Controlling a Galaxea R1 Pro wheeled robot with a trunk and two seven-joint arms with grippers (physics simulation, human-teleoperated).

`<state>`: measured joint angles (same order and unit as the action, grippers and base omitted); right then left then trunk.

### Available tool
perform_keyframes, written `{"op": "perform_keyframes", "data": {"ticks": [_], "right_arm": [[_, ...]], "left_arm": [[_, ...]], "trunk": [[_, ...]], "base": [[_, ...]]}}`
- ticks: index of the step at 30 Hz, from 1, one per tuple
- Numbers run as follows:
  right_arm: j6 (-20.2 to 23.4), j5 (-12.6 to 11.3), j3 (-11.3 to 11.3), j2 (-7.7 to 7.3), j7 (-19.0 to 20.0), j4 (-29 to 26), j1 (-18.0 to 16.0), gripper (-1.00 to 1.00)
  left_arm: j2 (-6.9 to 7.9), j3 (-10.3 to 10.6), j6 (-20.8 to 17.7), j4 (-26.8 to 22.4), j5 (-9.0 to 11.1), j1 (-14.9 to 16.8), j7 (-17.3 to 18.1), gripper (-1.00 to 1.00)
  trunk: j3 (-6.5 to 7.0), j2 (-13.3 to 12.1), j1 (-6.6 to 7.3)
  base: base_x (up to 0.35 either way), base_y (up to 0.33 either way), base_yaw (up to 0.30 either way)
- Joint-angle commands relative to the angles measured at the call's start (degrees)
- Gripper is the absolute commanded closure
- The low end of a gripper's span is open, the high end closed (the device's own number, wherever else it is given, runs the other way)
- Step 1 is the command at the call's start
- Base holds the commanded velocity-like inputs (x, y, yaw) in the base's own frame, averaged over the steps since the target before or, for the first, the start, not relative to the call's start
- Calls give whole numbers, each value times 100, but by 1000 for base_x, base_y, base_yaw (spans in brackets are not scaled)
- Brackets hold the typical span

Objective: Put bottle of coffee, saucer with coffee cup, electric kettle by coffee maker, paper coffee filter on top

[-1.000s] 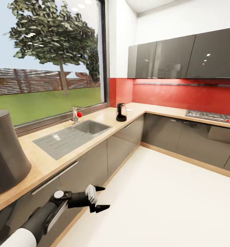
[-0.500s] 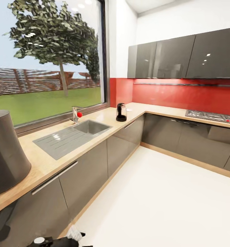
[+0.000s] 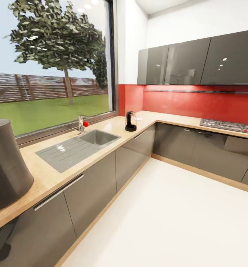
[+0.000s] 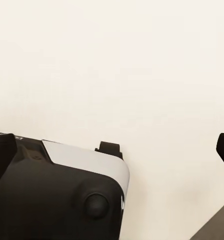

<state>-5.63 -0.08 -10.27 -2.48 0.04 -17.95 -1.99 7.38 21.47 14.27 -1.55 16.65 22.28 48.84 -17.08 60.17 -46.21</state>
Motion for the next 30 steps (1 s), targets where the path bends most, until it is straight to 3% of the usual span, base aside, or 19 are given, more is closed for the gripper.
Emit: {"op": "perform_keyframes", "data": {"ticks": [1,7,12,17,20,21,25,30], "right_arm": [[-17,-15,-12,0,3,-2,-4,-100],[-17,-25,-10,2,-2,-6,-4,-100],[-18,-27,-2,2,-20,-4,-4,-100],[-17,-27,-2,2,-21,-5,-4,-100],[-18,-27,-1,2,-21,-6,-4,-100],[-18,-27,-1,2,-21,-6,-4,-100],[-18,-27,-1,2,-23,-6,-4,-100],[-22,-27,-1,2,-25,-5,-4,-100]], "left_arm": [[1,43,32,4,40,-2,3,-100],[0,42,32,5,40,-4,-1,-100],[44,0,32,12,44,-31,-6,-100],[197,-12,38,14,54,-143,-6,-100],[327,-47,45,14,242,-236,-3,-100],[363,-69,46,12,446,-325,2,-100],[410,-95,49,7,734,-520,6,-100],[467,-105,49,6,845,-626,4,-100]], "trunk": [[-7,4,0],[-7,4,0],[-7,4,0],[-7,4,0],[-7,4,0],[-7,4,0],[-7,4,0],[-7,4,0]], "base": [[0,0,0],[0,0,0],[0,0,239],[0,0,264],[0,0,268],[0,0,269],[0,0,269],[0,0,270]]}}
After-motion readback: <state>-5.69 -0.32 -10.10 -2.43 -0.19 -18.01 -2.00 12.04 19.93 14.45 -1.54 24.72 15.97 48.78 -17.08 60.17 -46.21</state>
